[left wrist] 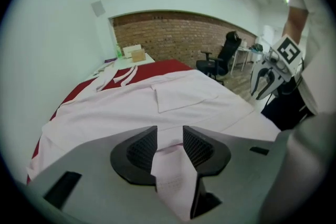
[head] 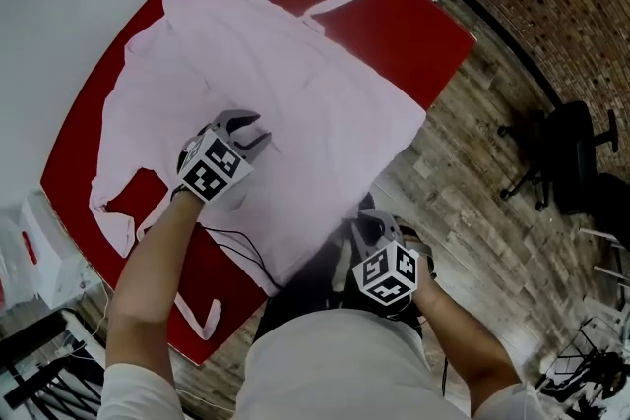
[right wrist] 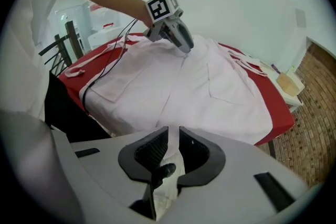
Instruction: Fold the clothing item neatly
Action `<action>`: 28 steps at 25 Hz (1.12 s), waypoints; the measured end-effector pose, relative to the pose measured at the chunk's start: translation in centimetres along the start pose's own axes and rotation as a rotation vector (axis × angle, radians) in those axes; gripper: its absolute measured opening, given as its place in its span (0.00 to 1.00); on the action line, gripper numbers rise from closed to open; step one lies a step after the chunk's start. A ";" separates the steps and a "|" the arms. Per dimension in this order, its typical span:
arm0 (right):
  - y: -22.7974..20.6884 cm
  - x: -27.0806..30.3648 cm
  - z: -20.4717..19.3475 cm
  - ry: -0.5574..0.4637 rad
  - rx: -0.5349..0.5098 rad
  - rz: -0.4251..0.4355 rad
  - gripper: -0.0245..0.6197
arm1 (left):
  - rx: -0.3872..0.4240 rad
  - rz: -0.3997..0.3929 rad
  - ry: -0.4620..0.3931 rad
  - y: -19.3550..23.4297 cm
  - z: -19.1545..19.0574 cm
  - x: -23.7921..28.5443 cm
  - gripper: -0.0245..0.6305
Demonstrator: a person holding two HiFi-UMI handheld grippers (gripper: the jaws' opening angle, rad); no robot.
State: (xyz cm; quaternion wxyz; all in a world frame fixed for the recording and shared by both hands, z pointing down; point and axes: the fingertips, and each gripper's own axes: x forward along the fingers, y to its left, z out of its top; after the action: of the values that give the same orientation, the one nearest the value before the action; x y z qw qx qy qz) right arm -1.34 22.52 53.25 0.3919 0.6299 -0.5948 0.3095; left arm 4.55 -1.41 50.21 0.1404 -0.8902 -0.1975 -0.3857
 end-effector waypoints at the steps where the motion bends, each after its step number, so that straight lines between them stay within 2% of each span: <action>1: -0.8 -0.3 0.4 -0.015 0.001 -0.013 0.12 | -0.037 0.005 -0.023 0.0 0.3 -0.5 0.25; 9: -8.4 -2.4 3.1 -0.080 -0.009 -0.115 0.13 | -0.278 0.070 -0.166 -0.4 1.1 -4.1 0.25; 15: -13.7 -1.9 5.7 -0.098 -0.087 -0.128 0.13 | -0.434 0.164 -0.221 -0.6 0.4 -6.5 0.25; 20: -16.4 0.2 9.1 -0.137 -0.186 -0.067 0.13 | -0.511 0.252 -0.186 0.8 -1.7 -7.6 0.25; 28: -15.2 6.0 16.1 -0.223 -0.301 0.150 0.13 | -0.682 0.469 -0.081 6.9 -8.4 -11.0 0.25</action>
State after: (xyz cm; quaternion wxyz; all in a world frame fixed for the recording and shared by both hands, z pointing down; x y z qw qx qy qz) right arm 13.16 5.36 48.35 0.3891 0.5485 -0.7194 0.1738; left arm -4.47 -13.54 46.92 -0.0863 -0.9211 0.1444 -0.3512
